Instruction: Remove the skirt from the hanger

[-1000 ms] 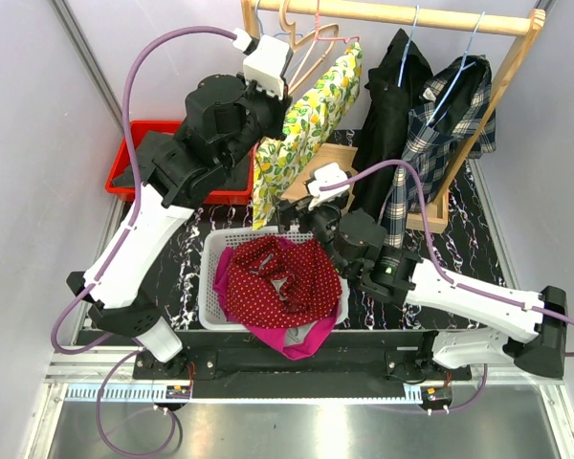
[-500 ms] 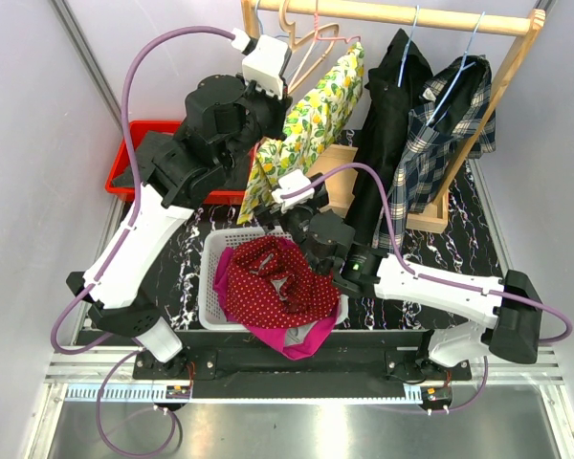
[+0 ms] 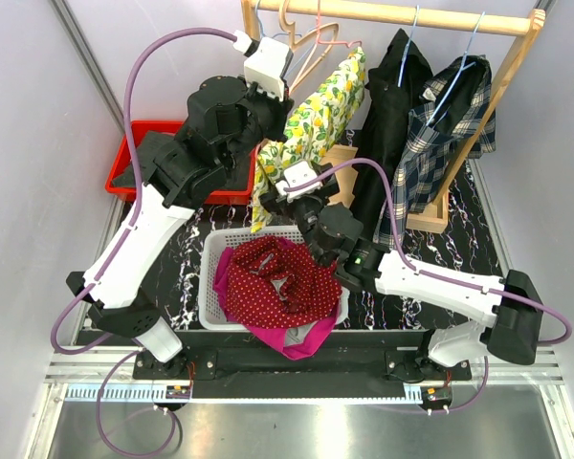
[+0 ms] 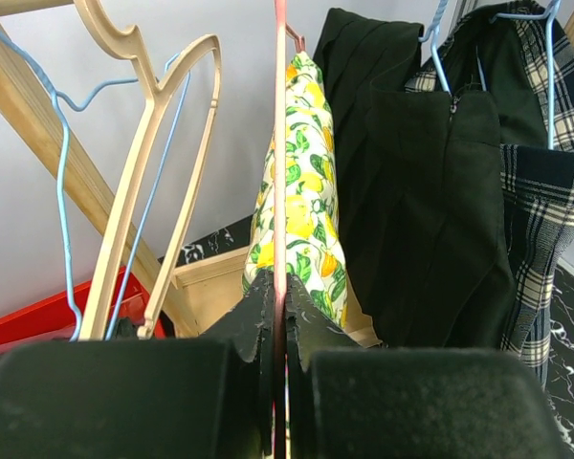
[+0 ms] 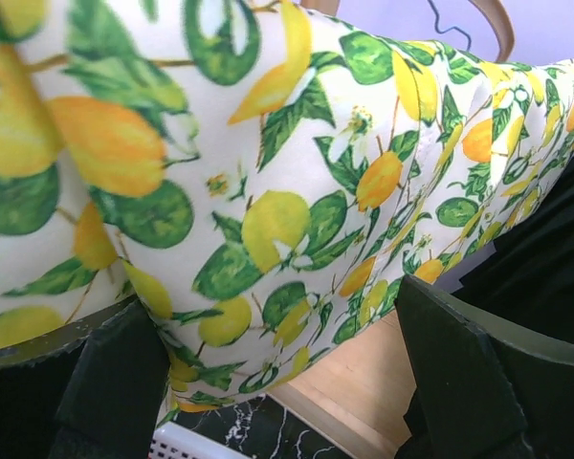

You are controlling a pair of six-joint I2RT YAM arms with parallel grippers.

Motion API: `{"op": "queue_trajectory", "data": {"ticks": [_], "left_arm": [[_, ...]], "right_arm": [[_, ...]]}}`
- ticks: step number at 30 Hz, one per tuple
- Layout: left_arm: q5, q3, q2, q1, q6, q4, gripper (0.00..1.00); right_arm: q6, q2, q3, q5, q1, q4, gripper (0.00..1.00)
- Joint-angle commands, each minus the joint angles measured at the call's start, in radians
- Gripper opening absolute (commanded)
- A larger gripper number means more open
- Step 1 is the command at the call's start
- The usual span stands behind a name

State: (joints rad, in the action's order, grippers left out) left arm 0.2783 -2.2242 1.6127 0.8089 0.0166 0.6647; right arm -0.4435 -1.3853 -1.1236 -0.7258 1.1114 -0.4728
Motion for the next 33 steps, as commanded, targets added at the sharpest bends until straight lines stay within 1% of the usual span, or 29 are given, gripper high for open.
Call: {"op": "queue_trajectory", "data": {"ticks": [1, 4, 7, 8, 9, 10, 11, 14, 15, 17, 18, 19, 21, 22, 25, 28, 32, 33], "left_arm": [[-0.019, -0.029, -0.042, 0.003, -0.014, -0.079, 0.0], [-0.021, -0.031, -0.042, 0.003, -0.014, -0.074, 0.0], [-0.025, -0.035, -0.04, 0.003, -0.014, -0.071, 0.0], [-0.025, -0.037, -0.04, 0.003, -0.014, -0.071, 0.0], [-0.025, -0.037, -0.037, 0.003, -0.014, -0.074, 0.0], [-0.024, -0.037, -0.039, 0.003, -0.014, -0.073, 0.0], [-0.021, -0.032, -0.04, 0.004, -0.014, -0.071, 0.0], [-0.013, -0.019, -0.042, 0.003, -0.014, -0.073, 0.0], [-0.01, -0.014, -0.042, 0.003, -0.014, -0.076, 0.0], [0.008, 0.001, -0.042, 0.003, -0.014, -0.085, 0.0], [0.016, 0.008, -0.039, 0.003, -0.014, -0.088, 0.0], [0.025, 0.024, -0.037, 0.003, -0.01, -0.1, 0.0], [0.038, 0.04, -0.031, 0.003, 0.0, -0.112, 0.0], [0.051, 0.055, -0.03, 0.003, 0.008, -0.125, 0.0], [0.076, 0.078, -0.025, 0.003, 0.017, -0.151, 0.0], [0.114, 0.1, -0.014, 0.003, 0.032, -0.181, 0.0], [0.148, 0.115, -0.002, -0.002, 0.045, -0.211, 0.0], [0.153, 0.115, 0.003, -0.001, 0.046, -0.218, 0.0]], "right_arm": [[-0.044, -0.03, -0.034, -0.026, -0.041, -0.098, 0.98], [-0.034, -0.049, -0.045, -0.015, -0.065, -0.107, 0.97], [-0.037, -0.063, -0.061, -0.001, -0.073, -0.104, 0.92], [-0.041, -0.067, -0.067, 0.002, -0.073, -0.101, 0.85], [-0.044, -0.067, -0.079, 0.0, -0.073, -0.095, 0.8], [-0.04, -0.063, -0.084, 0.006, -0.073, -0.08, 0.72], [-0.038, -0.054, -0.085, 0.009, -0.071, -0.075, 0.6], [-0.021, -0.008, -0.097, 0.016, -0.071, -0.034, 0.4], [-0.018, 0.029, -0.103, 0.019, -0.07, -0.024, 0.26], [-0.015, 0.067, -0.119, 0.04, -0.061, 0.025, 0.15], [-0.014, 0.103, -0.157, 0.049, -0.056, 0.069, 0.07], [-0.027, 0.118, -0.182, 0.052, -0.041, 0.089, 0.04], [-0.07, 0.153, -0.266, 0.046, -0.015, 0.111, 0.0], [-0.11, 0.164, -0.298, 0.046, 0.005, 0.115, 0.0], [-0.142, 0.201, -0.433, 0.06, 0.03, 0.154, 0.0], [-0.106, 0.256, -0.544, 0.109, 0.048, 0.206, 0.0], [-0.011, 0.363, -0.574, 0.193, 0.051, 0.212, 0.0], [0.032, 0.399, -0.578, 0.219, 0.053, 0.245, 0.0]]}}
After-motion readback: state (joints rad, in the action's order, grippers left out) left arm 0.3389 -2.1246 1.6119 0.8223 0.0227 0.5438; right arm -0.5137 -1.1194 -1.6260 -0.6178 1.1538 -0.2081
